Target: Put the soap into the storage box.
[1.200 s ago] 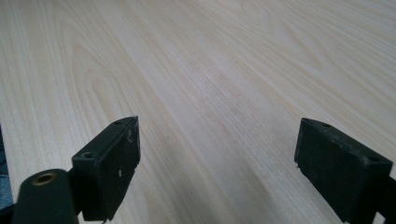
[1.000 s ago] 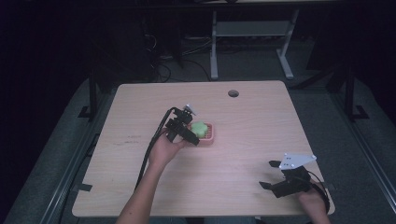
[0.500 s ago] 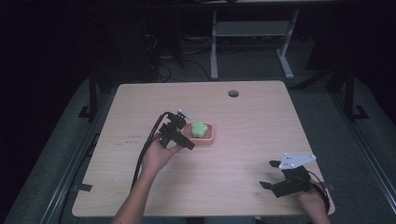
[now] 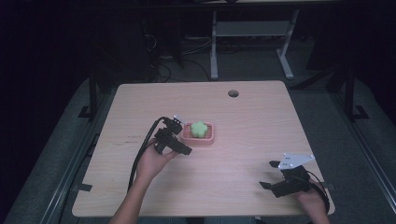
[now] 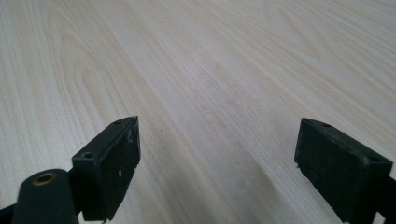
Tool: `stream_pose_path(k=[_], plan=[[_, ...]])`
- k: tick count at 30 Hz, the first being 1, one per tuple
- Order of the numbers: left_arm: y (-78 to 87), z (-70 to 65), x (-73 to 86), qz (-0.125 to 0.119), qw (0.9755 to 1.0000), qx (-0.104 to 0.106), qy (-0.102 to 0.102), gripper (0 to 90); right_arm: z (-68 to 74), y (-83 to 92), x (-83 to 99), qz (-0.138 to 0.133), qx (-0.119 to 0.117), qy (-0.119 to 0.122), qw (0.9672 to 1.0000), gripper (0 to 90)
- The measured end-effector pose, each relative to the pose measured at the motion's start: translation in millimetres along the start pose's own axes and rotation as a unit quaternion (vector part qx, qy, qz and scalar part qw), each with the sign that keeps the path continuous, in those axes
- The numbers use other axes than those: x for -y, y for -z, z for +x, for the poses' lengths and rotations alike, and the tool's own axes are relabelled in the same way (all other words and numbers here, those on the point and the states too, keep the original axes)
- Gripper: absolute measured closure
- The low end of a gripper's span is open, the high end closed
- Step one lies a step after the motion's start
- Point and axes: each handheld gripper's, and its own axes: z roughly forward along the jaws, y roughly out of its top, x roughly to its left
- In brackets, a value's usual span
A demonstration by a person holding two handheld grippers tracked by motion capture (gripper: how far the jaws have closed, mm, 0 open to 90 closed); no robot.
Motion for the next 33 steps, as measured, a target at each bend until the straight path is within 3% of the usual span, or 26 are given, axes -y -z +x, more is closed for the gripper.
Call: stream_pose_path(k=[33], plan=[[7.9, -2.9, 60.9, -0.007, 1.0000, 0.004, 0.003, 24.0, -1.5, -4.0, 1.5, 0.016, 0.006, -0.002, 0.9998, 13.8]])
